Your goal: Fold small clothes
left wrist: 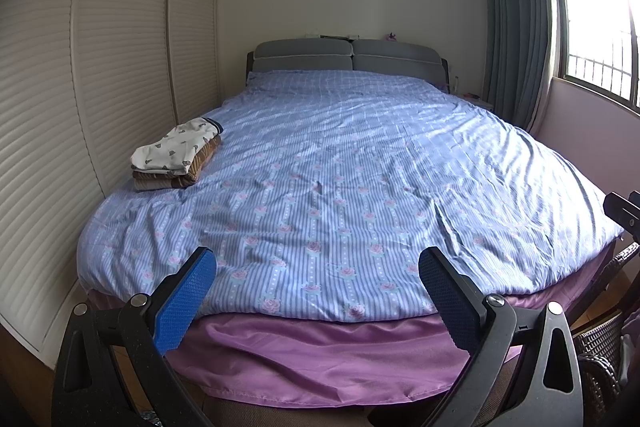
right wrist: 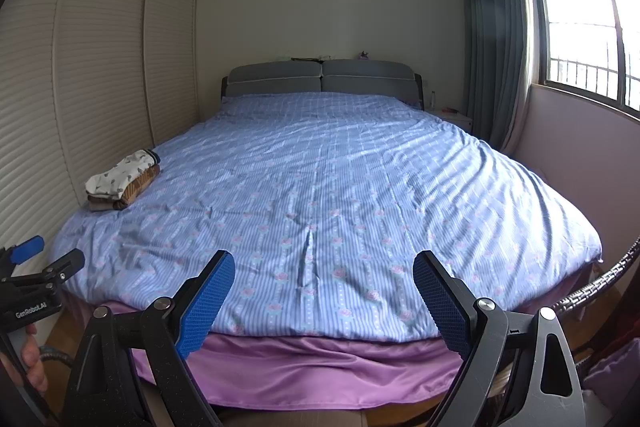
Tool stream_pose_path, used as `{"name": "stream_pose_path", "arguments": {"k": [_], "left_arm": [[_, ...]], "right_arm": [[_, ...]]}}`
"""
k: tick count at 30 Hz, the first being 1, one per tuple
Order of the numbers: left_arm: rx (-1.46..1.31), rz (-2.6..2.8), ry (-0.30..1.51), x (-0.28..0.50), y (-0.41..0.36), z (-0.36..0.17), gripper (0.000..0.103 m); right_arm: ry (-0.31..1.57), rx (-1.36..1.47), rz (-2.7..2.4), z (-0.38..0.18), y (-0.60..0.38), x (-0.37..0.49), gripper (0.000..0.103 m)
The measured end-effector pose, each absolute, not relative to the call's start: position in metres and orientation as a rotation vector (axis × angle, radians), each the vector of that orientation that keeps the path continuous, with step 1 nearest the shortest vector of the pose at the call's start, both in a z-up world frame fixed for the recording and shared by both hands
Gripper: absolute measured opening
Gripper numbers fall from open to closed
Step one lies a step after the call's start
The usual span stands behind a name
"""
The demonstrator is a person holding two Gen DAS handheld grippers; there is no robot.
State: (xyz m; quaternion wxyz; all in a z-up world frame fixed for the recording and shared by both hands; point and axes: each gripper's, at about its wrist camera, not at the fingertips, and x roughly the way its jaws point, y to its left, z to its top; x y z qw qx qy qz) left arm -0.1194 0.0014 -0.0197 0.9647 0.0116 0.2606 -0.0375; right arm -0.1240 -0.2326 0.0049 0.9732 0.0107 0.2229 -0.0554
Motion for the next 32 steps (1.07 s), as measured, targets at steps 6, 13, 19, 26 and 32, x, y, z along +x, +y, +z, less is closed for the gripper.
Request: {"name": "stream_pose_path", "arguments": {"k": [6,13,19,26,32], "left_arm": [[0.029,-0.074,0.525,-0.1193,-0.0001,-0.0197,0.103],[0.02,-0.077,0.529,-0.1218,0.0,-0.0199,0.103],[0.022,-0.087,0.532,-0.1221,0.0016,-0.0218,0.103],[0.005,-0.081,0.536,-0.1193,0.0057,-0.0234,0.103],[0.037,-0.097,0.53,-0.1202,0.0011,-0.0252,0.103]], "right_arm": [[0.454,0.024,-0.109,0.0044,-0.2332,-0.1234,0.092],[0.456,0.024,-0.107,0.0046,-0.2334,-0.1225,0.092],[0.457,0.024,-0.108,0.0044,-0.2331,-0.1226,0.092],[0.455,0.018,-0.107,0.0044,-0.2322,-0.1224,0.092],[0.467,0.031,-0.103,0.0013,-0.234,-0.1194,0.092]]}}
